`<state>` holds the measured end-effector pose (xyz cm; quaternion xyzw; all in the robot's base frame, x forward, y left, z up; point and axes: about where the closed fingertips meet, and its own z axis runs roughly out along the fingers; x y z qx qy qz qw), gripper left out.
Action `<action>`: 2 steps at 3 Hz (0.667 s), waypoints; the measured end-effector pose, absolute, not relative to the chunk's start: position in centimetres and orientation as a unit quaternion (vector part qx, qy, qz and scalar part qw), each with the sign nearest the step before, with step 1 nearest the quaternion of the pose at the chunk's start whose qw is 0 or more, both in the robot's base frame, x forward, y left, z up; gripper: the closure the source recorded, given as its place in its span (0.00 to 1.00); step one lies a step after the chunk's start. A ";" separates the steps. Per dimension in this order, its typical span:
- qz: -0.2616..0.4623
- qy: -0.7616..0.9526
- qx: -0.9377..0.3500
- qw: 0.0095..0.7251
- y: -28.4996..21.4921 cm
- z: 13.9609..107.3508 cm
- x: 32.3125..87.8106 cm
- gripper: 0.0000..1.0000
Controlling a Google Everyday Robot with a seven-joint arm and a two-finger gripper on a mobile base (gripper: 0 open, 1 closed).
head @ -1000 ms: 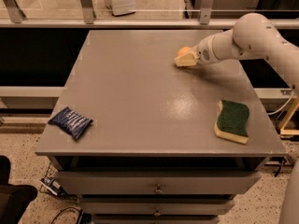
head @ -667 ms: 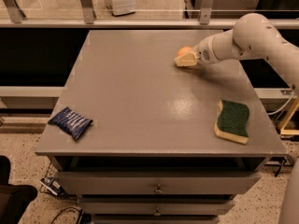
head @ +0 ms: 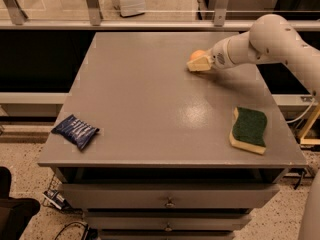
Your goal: Move orange near rxbar blueberry
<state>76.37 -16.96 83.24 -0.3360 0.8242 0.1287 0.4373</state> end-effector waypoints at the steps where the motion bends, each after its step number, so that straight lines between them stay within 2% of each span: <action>1: 0.129 0.824 -0.336 0.437 -17.0 83.2 76.4 1.00; 2: 0.129 0.824 -0.336 0.437 -17.0 83.2 76.4 1.00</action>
Offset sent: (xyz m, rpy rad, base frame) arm -0.0822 -0.0118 0.1191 -0.0274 -0.1439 -0.0882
